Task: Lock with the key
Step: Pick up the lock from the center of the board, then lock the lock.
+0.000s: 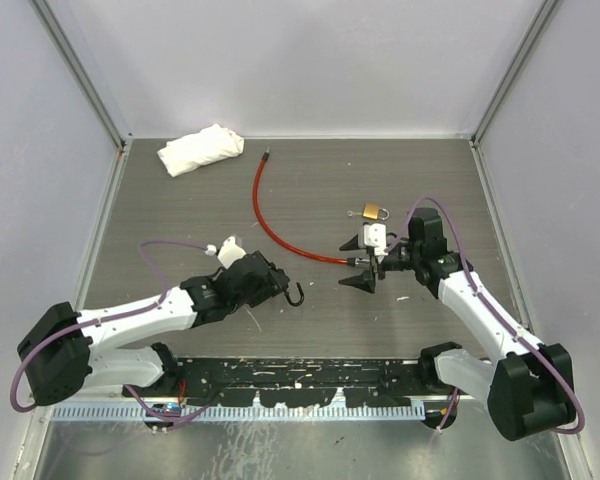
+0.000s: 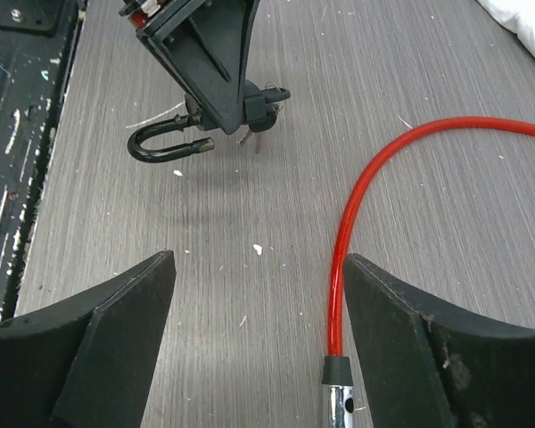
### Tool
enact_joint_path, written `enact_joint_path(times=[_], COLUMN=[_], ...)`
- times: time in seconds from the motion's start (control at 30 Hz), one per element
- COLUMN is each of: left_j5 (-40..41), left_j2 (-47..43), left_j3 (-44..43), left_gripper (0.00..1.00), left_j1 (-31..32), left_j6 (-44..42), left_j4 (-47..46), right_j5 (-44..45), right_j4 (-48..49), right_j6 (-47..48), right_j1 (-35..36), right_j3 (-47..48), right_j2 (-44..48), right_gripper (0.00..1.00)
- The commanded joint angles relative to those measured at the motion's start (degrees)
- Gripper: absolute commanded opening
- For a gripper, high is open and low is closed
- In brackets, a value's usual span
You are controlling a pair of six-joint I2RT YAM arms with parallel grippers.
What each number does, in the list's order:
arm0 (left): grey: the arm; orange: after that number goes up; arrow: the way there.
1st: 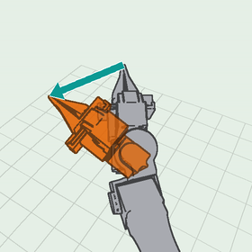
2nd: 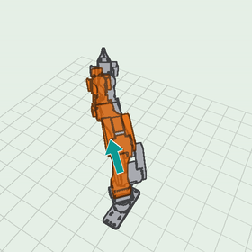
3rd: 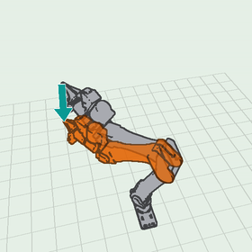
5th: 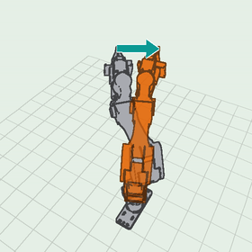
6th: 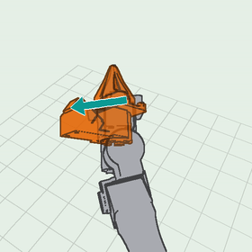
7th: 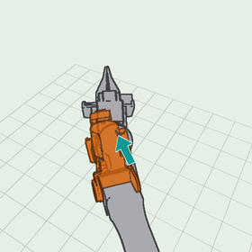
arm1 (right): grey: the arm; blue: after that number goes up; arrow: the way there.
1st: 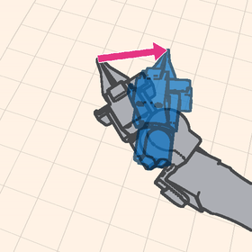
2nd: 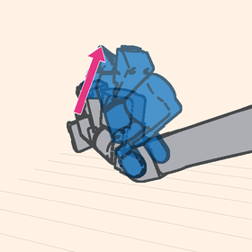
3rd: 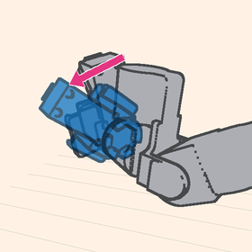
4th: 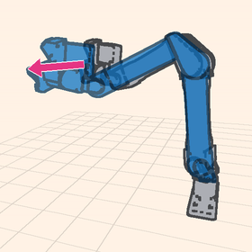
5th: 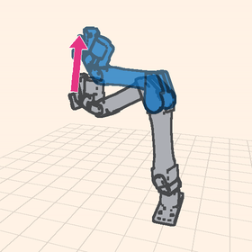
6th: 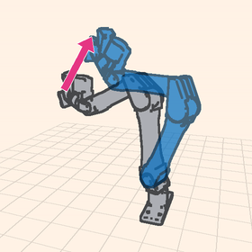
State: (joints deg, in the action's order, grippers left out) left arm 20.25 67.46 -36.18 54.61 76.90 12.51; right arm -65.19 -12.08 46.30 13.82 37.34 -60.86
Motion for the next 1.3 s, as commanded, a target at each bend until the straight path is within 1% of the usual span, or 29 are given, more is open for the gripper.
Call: enact_joint_path(times=[0.0,0.5,0.67,0.77,0.93,1.03,1.13,1.27], left_j5=[2.9,2.8,2.3,2.4,3.2,3.3,2.6,1.8], left_j2=[0.3,1.1,2.1,2.9,4.2,4.9,8.1,10.2], left_j3=[-2.7,-3.1,-3.4,-3.7,-4.9,-6.7,-9.5,-12.6], left_gripper=[0.0,0.0,0.0,0.0,0.0,0.0,0.01,0.02], left_j1=[0.7,1.4,1.4,1.5,1.5,1.5,1.5,1.5], left_j6=[4.7,9.1,10.0,10.5,12.6,14.5,15.5,16.9], left_j4=[-7.0,-8.0,-8.6,-8.9,-8.8,-6.1,-1.8,3.4], right_j5=[4.2,8.8,9.5,9.1,11.4,12.7,13.9,17.7], right_j4=[1.3,3.4,4.6,6.1,5.8,5.7,5.8,6.2], right_j6=[4.6,5.9,5.0,3.5,5.3,6.2,7.5,9.2], right_j1=[2.3,7.8,9.5,11.3,14.6,15.1,16.0,18.5], right_j3=[-0.9,-2.1,-2.5,-3.0,-3.1,-3.0,-3.2,-3.4], right_j2=[1.4,0.5,-0.3,-0.9,-1.6,-1.4,-1.0,-1.3], right_gripper=[0.8,0.78,0.76,0.74,0.73,0.73,0.73,0.73])
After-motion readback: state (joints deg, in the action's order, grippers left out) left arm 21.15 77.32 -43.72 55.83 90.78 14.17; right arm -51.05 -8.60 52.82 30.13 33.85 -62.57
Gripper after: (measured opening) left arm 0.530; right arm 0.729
